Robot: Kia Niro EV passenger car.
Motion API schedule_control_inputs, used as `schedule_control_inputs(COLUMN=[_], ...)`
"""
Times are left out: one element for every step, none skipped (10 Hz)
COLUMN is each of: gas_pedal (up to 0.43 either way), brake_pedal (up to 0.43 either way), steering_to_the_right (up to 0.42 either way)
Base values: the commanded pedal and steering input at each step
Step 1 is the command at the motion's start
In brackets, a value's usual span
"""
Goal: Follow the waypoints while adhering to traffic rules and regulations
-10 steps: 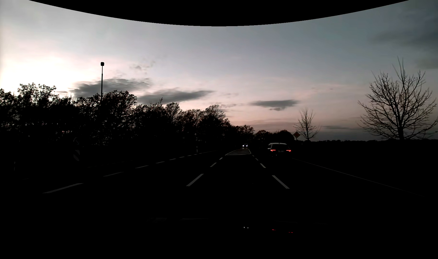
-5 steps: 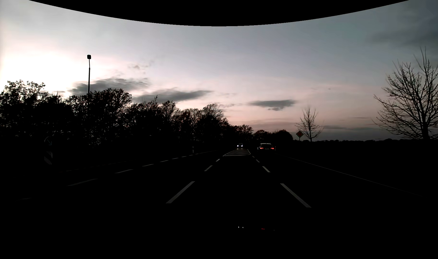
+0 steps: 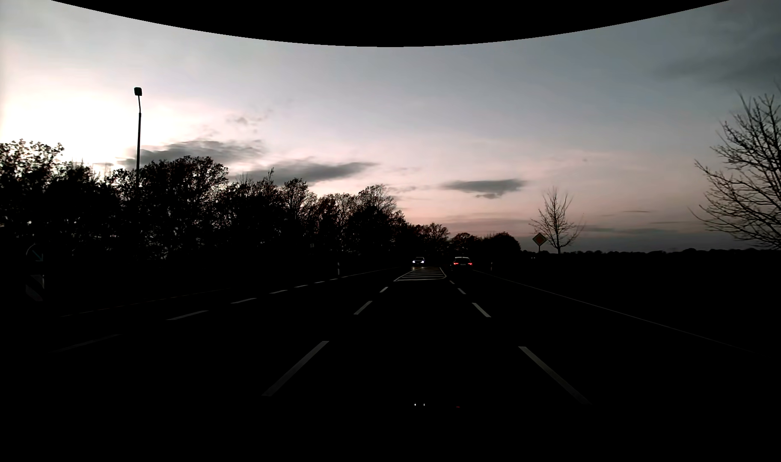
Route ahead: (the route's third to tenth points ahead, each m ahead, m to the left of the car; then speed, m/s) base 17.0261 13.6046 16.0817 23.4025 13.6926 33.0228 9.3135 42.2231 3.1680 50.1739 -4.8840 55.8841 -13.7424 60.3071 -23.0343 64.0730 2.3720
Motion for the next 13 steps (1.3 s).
schedule_control_inputs(gas_pedal=[0.0, 0.0, 0.0, 0.0, 0.0, 0.0, 0.0, 0.0, 0.0, 0.0, 0.0, 0.0, 0.0], brake_pedal=[0.213, 0.213, 0.213, 0.213, 0.207, 0.165, 0.116, 0.043, 0.0, 0.0, 0.0, 0.0, 0.0], steering_to_the_right=[0.016, 0.016, 0.016, 0.016, 0.015, 0.016, 0.016, 0.016, 0.015, 0.016, 0.015, 0.015, 0.016])
